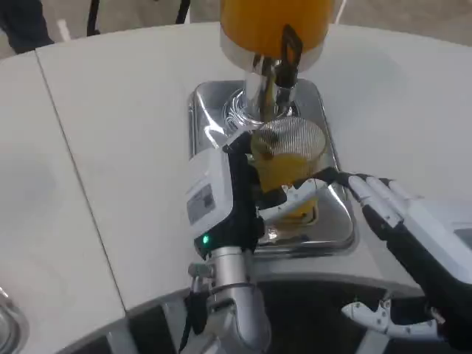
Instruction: Grasp the cup under the faucet to collect the drink, then remove the cup.
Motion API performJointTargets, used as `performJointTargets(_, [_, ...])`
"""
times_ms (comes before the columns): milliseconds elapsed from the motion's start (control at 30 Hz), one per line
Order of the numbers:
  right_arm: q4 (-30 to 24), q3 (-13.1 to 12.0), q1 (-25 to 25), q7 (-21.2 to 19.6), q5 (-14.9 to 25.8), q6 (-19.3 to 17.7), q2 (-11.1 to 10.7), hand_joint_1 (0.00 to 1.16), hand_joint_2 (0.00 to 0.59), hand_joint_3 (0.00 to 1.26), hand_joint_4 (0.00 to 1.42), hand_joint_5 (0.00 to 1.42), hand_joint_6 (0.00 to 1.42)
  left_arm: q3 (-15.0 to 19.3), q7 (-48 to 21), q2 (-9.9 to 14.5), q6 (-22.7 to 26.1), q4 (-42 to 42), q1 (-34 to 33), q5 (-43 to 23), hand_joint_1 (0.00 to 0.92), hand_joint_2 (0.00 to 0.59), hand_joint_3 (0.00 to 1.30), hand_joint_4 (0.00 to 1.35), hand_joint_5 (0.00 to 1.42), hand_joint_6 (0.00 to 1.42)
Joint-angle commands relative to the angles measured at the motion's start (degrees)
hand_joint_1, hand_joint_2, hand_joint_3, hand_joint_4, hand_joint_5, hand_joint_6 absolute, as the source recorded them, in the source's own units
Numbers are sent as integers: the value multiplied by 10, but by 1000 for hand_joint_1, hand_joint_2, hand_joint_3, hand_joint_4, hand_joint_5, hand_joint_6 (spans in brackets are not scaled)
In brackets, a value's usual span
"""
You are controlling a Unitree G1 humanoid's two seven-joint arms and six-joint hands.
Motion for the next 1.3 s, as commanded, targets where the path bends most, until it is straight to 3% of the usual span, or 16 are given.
performJointTargets(33, [6, 8, 2, -20, 5, -3, 8, 662, 335, 0, 0, 0, 80, -5, -1, -9, -5, -37, 16, 13, 612, 15, 1149, 1068, 1405, 1424])
performJointTargets(300, [27, 32, -16, -36, 3, -13, 5, 678, 350, 0, 0, 0, 80, -1, -13, 32, -8, -106, 51, 38, 610, 13, 1155, 1064, 1405, 1424])
performJointTargets(467, [37, 34, -29, -36, 8, -19, -2, 685, 353, 0, 0, 0, 80, 7, -25, 56, 1, -139, 70, 47, 600, 13, 1158, 1054, 1405, 1424])
performJointTargets(767, [19, 22, -36, -33, 38, -38, -27, 692, 354, 0, 0, 0, 80, 15, -34, 93, 18, -154, 79, 63, 594, 9, 1160, 1051, 1405, 1424])
performJointTargets(900, [14, 14, -47, -27, 33, -45, -45, 694, 354, 0, 0, 0, 80, 20, -38, 103, 25, -157, 83, 64, 589, 6, 1160, 1051, 1405, 1424])
performJointTargets(1100, [14, -13, -21, -33, 28, -57, -67, 696, 357, 0, 0, 0, 80, 28, -58, 131, 25, -198, 103, 72, 584, 3, 1160, 1051, 1415, 1424])
performJointTargets(1300, [16, -24, 20, -67, 8, -84, -67, 690, 370, 0, 0, 0, 69, 44, -92, 156, 28, -256, 137, 69, 569, 4, 1160, 1051, 1424, 1424])
